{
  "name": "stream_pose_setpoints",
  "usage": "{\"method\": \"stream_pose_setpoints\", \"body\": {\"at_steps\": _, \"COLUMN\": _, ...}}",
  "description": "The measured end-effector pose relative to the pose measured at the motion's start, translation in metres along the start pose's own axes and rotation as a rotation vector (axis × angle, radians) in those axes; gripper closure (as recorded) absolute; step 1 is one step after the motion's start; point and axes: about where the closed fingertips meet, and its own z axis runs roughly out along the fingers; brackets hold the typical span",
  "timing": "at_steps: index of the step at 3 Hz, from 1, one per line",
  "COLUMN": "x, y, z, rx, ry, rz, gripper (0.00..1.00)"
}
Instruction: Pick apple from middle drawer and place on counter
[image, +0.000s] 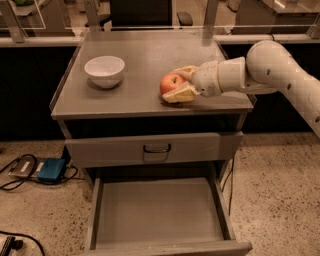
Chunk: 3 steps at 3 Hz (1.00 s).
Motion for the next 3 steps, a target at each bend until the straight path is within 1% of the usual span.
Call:
{"method": "stream_pose_setpoints", "body": {"at_steps": 1, "x": 0.0050, "y": -0.0028, "z": 0.0016, "rx": 0.012, "ry": 0.038, "rz": 0.011, "gripper": 1.00}}
{"method": "stream_pose_setpoints", "body": {"at_steps": 2, "x": 0.0050, "y": -0.0028, "z": 0.0016, "rx": 0.012, "ry": 0.038, "rz": 0.011, "gripper": 0.73}}
{"method": "stream_pose_setpoints", "body": {"at_steps": 3, "x": 0.0050, "y": -0.0027, "z": 0.0017, "rx": 0.012, "ry": 0.038, "rz": 0.011, "gripper": 0.50}}
